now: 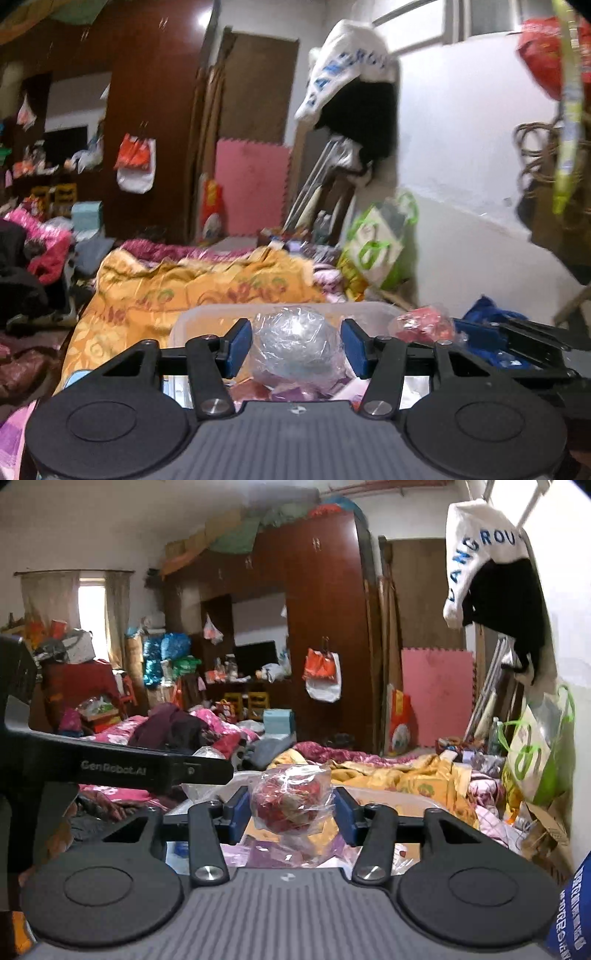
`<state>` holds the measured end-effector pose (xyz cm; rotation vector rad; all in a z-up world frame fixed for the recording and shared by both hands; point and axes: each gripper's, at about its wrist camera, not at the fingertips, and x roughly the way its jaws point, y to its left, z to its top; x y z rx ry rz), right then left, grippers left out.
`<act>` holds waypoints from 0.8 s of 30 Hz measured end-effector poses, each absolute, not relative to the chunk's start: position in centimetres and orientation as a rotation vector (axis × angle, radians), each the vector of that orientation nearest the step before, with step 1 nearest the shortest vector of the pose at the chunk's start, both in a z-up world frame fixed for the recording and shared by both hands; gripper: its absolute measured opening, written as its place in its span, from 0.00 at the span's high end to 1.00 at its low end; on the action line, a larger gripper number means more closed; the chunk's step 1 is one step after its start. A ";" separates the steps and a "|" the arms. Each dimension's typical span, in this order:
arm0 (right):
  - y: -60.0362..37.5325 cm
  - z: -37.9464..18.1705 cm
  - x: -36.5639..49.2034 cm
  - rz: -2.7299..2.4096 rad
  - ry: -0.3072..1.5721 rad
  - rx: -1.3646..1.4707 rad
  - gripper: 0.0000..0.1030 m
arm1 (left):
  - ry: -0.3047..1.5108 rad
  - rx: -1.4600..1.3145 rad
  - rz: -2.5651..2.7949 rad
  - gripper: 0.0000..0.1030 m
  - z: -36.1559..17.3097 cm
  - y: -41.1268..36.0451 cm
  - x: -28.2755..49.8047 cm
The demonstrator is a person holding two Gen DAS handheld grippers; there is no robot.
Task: Organize objects
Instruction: 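Grasp the red-wrapped ball with the right gripper while the left carries its ball, drop both into basket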
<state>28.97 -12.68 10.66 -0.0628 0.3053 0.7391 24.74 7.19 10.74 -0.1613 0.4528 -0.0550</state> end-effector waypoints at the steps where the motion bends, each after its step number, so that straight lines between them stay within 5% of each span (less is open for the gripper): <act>1: -12.4 10.1 29.2 0.738 0.309 -0.073 0.34 | 0.472 -0.163 -0.062 0.32 10.3 7.4 25.5; 3: -13.0 9.3 29.2 0.731 0.303 -0.069 0.08 | 0.495 -0.151 -0.074 0.22 9.6 7.6 26.5; 7: -14.5 9.4 27.8 0.735 0.267 -0.037 0.00 | 0.496 -0.145 -0.043 0.22 8.7 8.2 26.3; 11: -15.8 10.7 25.6 0.721 0.214 -0.056 0.00 | 0.444 -0.155 -0.070 0.22 9.1 8.2 23.8; 16: -17.5 10.9 22.9 0.614 0.167 -0.080 0.00 | 0.399 -0.091 -0.100 0.02 9.2 7.3 19.9; 24: -18.1 10.7 22.0 0.492 0.234 -0.060 0.00 | 0.413 -0.065 -0.102 0.02 8.4 5.7 18.3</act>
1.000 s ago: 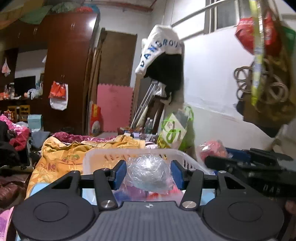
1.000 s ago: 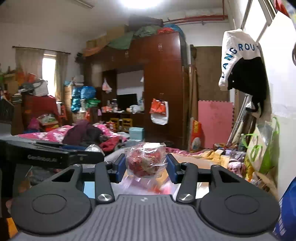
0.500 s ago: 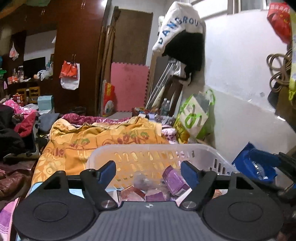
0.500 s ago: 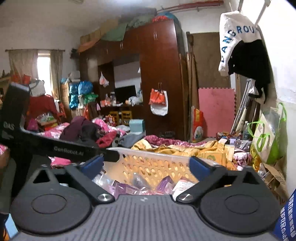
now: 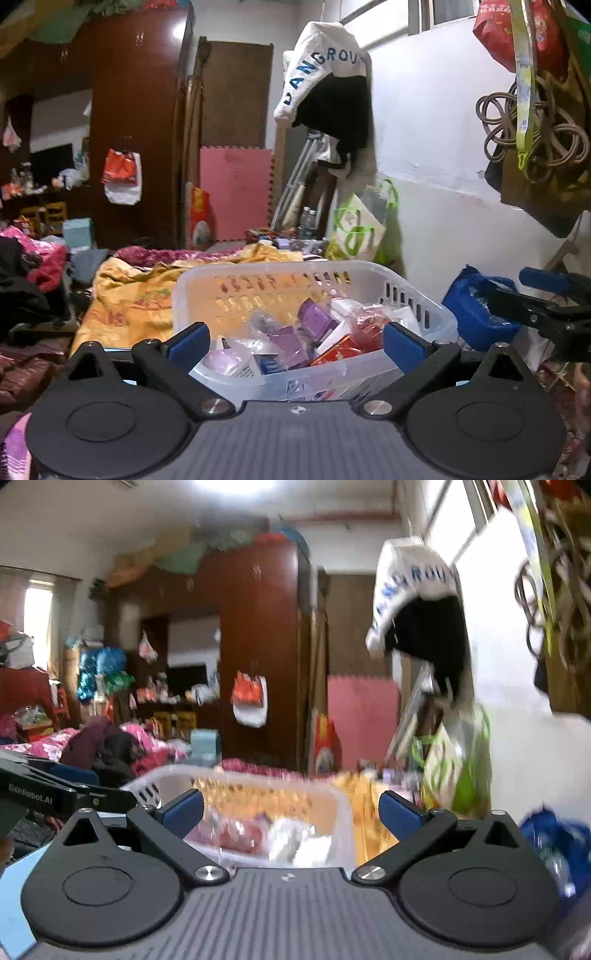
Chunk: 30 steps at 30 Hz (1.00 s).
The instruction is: Organize objects
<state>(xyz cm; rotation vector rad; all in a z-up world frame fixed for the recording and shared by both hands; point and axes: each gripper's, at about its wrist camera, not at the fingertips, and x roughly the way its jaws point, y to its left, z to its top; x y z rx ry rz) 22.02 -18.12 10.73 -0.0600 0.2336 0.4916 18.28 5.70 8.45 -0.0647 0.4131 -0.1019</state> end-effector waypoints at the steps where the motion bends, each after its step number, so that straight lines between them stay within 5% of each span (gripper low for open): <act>1: -18.3 10.7 22.3 0.509 0.239 -0.051 0.00 | 0.414 -0.051 -0.095 0.02 8.4 5.4 18.3; 30: -19.3 7.9 21.7 0.560 0.314 -0.065 0.00 | 0.451 0.064 -0.009 0.02 7.1 2.5 17.5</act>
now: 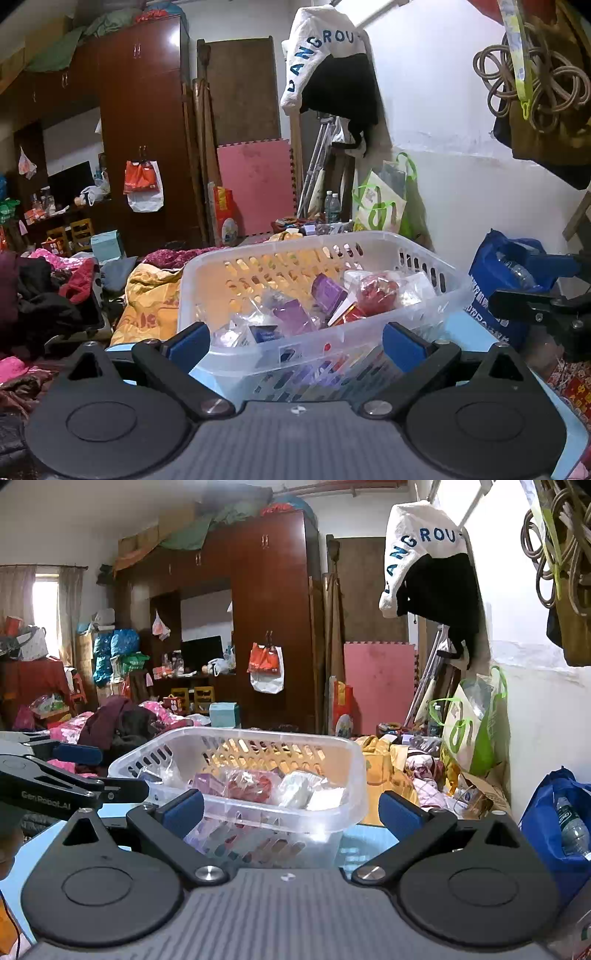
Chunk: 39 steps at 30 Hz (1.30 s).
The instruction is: Organize objects
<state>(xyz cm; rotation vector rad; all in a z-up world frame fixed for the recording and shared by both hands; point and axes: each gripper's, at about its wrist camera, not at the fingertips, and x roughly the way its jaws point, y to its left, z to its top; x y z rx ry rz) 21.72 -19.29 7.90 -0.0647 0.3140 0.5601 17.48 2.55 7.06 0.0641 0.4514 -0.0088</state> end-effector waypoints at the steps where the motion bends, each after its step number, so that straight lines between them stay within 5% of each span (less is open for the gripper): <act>1: -19.3 7.8 21.7 0.562 0.314 -0.065 0.00 | 0.449 0.062 -0.009 0.02 7.0 2.5 17.4; 39: -19.8 7.8 21.7 0.546 0.320 -0.060 0.00 | 0.466 0.000 -0.013 0.02 6.6 2.6 17.5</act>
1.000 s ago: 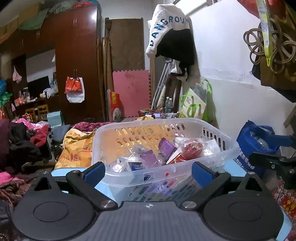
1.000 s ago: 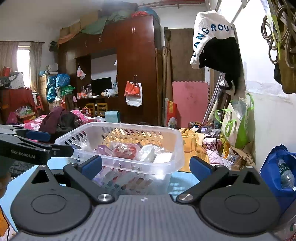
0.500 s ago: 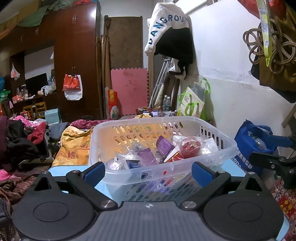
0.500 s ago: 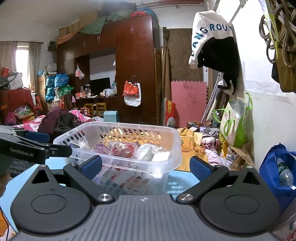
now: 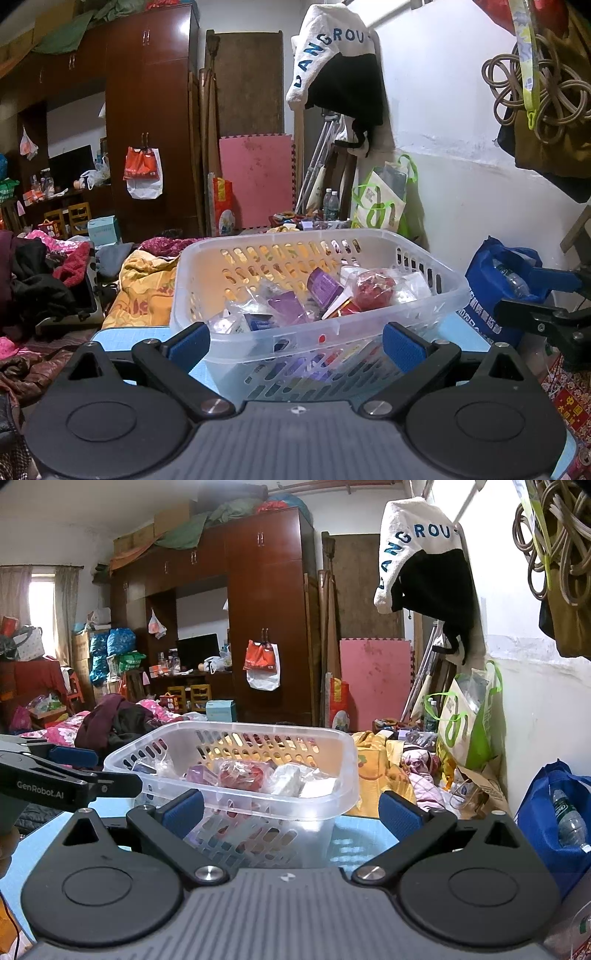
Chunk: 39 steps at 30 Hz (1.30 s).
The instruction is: Organize objects
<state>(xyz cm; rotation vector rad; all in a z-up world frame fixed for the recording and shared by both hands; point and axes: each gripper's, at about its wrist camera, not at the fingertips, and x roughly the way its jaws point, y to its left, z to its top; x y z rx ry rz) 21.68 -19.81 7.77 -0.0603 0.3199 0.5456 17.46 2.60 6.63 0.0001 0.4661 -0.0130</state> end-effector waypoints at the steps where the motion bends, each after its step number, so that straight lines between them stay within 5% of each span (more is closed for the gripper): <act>1: -19.8 7.8 21.7 0.545 0.318 -0.059 0.00 | 0.467 -0.001 -0.015 0.02 6.6 2.6 17.5; 39: -19.7 7.2 21.7 0.548 0.320 -0.060 0.00 | 0.480 0.000 -0.033 0.02 6.1 1.6 17.6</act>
